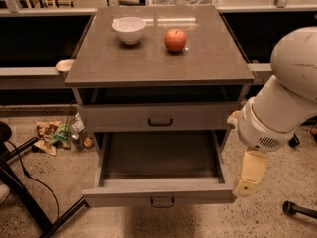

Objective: Close middle drawer

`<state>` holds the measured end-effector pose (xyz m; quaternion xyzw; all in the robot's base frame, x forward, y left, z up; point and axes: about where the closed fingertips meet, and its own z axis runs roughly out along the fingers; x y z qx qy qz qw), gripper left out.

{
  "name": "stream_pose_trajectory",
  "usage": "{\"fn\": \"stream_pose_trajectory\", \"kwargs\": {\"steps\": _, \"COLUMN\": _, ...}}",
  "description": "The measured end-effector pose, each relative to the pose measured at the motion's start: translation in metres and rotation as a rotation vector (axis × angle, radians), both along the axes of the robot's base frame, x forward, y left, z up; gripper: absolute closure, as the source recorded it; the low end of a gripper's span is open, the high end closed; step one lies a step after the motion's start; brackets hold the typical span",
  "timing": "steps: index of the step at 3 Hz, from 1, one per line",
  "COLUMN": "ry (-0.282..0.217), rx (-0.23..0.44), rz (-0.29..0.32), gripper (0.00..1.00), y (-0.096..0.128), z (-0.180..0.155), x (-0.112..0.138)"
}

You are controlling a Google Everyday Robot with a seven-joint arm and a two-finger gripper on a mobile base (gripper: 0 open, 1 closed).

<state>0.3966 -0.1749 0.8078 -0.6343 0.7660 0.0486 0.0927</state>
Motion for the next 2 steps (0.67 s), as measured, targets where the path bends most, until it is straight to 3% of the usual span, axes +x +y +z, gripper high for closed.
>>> {"fn": "stream_pose_trajectory", "kwargs": {"steps": 1, "ry": 0.007, "rx": -0.008, "rz": 0.021, "gripper": 0.0, "y": 0.004, "z": -0.006, "x": -0.002}}
{"fn": "stream_pose_trajectory", "kwargs": {"steps": 2, "ry": 0.024, "rx": -0.039, "rz": 0.104, "gripper": 0.0, "y": 0.023, "z": -0.056, "x": -0.005}}
